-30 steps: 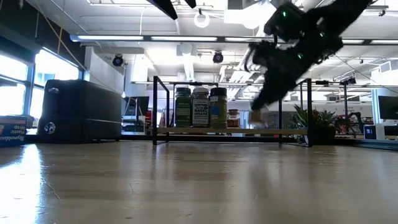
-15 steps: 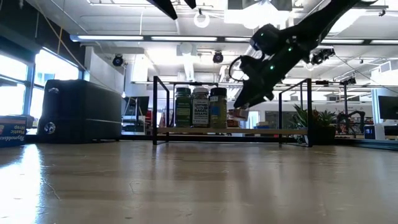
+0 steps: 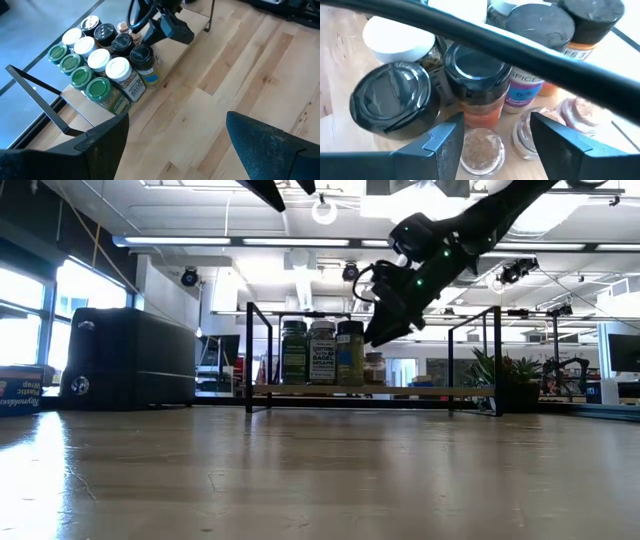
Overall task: Shelf spices
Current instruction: Put the top transparent seasoning bottle on the shelf aligned with the other transparent seasoning bottles
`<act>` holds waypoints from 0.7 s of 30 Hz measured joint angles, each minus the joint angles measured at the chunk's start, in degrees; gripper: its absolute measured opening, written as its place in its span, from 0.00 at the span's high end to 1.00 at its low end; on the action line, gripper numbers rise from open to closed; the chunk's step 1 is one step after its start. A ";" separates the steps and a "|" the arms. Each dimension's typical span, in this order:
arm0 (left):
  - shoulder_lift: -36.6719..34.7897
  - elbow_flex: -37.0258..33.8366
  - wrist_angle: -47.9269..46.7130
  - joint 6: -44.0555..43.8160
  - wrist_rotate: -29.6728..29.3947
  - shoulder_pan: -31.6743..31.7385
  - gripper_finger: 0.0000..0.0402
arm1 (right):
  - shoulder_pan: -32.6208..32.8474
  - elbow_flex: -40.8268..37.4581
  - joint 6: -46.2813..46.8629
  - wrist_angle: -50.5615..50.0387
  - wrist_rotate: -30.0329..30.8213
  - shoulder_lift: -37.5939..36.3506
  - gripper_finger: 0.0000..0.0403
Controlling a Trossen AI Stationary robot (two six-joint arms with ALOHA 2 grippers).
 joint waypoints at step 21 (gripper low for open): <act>0.00 0.00 0.07 -1.51 -0.74 0.07 0.18 | 0.79 -1.01 -5.20 -9.83 -13.83 -2.75 0.89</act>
